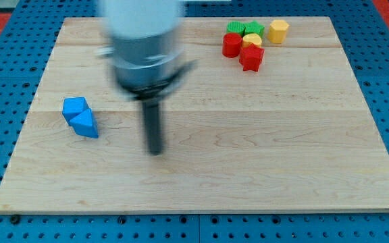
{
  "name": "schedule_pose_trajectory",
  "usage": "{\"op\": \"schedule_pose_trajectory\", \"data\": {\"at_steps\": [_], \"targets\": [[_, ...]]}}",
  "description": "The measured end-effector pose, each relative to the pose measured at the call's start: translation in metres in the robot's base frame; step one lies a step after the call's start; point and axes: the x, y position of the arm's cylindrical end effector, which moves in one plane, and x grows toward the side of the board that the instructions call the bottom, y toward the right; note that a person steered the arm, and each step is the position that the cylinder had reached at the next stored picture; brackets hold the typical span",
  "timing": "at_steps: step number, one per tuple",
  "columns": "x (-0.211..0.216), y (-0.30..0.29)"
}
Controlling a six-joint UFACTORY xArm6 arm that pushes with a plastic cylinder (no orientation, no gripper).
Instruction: Move the blue cubes into the red star
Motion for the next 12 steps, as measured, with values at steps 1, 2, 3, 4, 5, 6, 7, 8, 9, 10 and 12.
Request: {"op": "schedule_pose_trajectory", "data": {"at_steps": [1, 2, 3, 4, 5, 6, 7, 8, 9, 10, 12], "targets": [[-0.014, -0.102], [-0.040, -0.112], [-0.083, -0.059], [-0.077, -0.020], [-0.077, -0.084], [-0.107, -0.095], [-0.148, 0.007], [-0.150, 0.083], [-0.137, 0.049], [-0.137, -0.026], [-0.090, 0.000]]}}
